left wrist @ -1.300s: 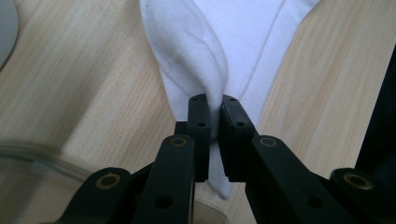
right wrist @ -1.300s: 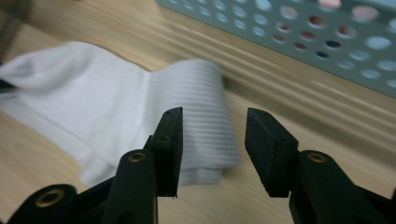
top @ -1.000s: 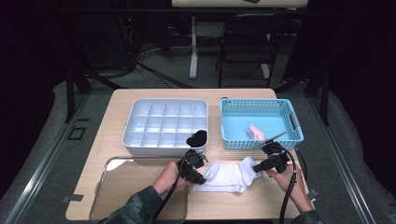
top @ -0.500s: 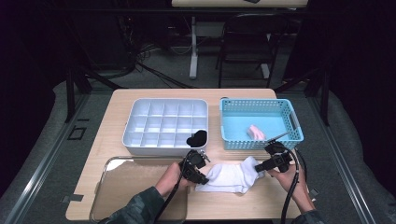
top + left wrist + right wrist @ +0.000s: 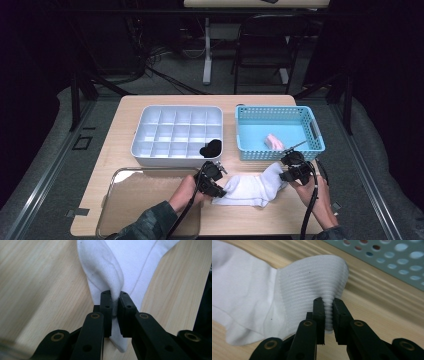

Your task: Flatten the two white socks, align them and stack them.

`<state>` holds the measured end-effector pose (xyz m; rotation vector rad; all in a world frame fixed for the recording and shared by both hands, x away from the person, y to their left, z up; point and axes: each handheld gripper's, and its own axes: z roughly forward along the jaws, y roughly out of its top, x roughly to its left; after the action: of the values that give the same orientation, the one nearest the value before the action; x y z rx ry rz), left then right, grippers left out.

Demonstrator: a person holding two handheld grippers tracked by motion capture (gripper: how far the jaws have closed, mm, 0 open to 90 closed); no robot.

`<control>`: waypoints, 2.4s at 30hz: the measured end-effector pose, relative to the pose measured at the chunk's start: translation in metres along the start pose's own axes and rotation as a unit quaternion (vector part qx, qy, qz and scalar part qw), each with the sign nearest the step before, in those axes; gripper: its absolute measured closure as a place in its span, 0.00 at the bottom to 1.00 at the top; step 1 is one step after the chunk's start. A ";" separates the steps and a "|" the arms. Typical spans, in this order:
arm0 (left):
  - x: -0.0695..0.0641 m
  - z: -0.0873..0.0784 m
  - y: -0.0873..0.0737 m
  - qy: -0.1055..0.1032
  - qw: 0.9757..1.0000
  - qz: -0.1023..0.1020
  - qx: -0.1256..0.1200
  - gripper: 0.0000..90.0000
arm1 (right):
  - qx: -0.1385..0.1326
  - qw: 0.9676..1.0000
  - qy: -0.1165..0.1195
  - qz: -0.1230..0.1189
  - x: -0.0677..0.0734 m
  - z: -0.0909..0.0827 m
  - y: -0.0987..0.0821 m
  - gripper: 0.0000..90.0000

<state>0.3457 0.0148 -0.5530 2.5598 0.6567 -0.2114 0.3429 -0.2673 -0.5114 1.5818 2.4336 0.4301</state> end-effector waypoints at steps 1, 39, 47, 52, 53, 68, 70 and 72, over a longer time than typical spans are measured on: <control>-0.001 0.001 0.001 -0.003 1.000 0.000 -0.004 0.92 | -0.002 1.000 0.000 -0.002 0.000 -0.001 0.000 0.91; -0.014 0.005 0.015 0.039 0.996 0.004 -0.085 0.93 | 0.036 0.999 0.001 0.034 -0.032 0.024 -0.004 0.92; -0.012 -0.007 0.014 0.028 0.993 -0.003 -0.114 0.94 | 0.008 1.000 -0.019 0.021 -0.027 0.005 -0.002 0.92; -0.012 -0.009 0.014 0.025 0.992 -0.006 -0.121 0.94 | 0.004 0.999 -0.028 0.021 -0.024 0.006 -0.003 0.91; -0.013 -0.009 0.014 0.025 0.992 -0.007 -0.125 0.94 | 0.013 0.999 -0.030 0.017 -0.026 0.007 -0.002 0.91; -0.015 -0.016 0.014 0.002 0.990 -0.007 -0.142 0.94 | 0.025 0.999 -0.021 0.032 -0.035 0.013 -0.004 0.88; -0.016 -0.016 0.014 -0.002 0.990 -0.006 -0.142 0.94 | 0.036 0.999 -0.021 0.035 -0.036 0.019 -0.005 0.84; -0.016 -0.015 0.014 -0.003 0.990 -0.004 -0.142 0.94 | 0.044 0.998 -0.018 0.037 -0.038 0.024 -0.005 0.84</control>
<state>0.3389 0.0051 -0.5295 2.2839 0.6462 -0.1179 0.3616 -0.3012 -0.5351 1.7033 2.4046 0.3060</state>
